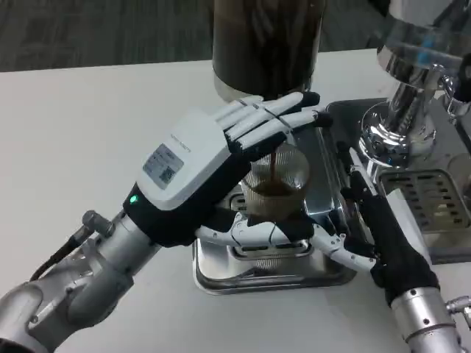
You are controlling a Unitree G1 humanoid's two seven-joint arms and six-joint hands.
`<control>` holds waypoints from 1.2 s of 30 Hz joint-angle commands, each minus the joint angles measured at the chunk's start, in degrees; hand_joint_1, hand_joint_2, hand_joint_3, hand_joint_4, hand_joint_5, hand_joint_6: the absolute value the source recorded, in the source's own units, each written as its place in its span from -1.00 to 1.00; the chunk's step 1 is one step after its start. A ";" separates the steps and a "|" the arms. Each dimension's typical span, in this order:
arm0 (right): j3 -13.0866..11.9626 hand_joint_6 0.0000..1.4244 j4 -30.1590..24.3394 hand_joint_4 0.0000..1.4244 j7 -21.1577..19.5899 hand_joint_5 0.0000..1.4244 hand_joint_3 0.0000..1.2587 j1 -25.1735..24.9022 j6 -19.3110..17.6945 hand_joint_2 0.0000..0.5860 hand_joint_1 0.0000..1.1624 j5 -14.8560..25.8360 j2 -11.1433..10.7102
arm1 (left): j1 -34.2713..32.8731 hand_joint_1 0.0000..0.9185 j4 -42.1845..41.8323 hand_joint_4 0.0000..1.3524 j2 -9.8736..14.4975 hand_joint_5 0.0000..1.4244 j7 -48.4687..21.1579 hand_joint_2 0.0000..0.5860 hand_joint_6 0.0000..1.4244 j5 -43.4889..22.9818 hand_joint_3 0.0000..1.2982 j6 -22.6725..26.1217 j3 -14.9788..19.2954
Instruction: Grasp the cup under the faucet to collect the drink, then remove the cup.
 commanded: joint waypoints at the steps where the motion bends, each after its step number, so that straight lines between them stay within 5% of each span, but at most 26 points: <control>1: -0.58 -0.84 2.16 -1.00 1.04 -1.00 -1.00 -1.51 -2.42 -0.32 0.05 0.88 0.76 | 1.64 -1.00 1.66 -0.80 1.21 -0.61 -2.05 -0.46 -0.65 1.96 -0.60 0.42 -1.73; 28: -0.52 -0.86 9.51 -1.00 5.32 -1.00 -1.00 -6.44 -4.89 -0.35 0.08 1.57 3.16 | 2.45 -1.00 1.28 -0.79 1.96 -0.59 -0.61 -0.42 -0.65 0.71 -0.60 1.83 -0.42; 36: -0.67 -0.86 10.45 -1.00 5.41 -1.00 -1.00 -6.84 -5.19 -0.33 0.07 1.38 3.66 | 3.98 -1.00 0.11 -0.86 1.01 -0.62 4.26 -0.43 -0.70 -1.82 -0.67 2.58 4.11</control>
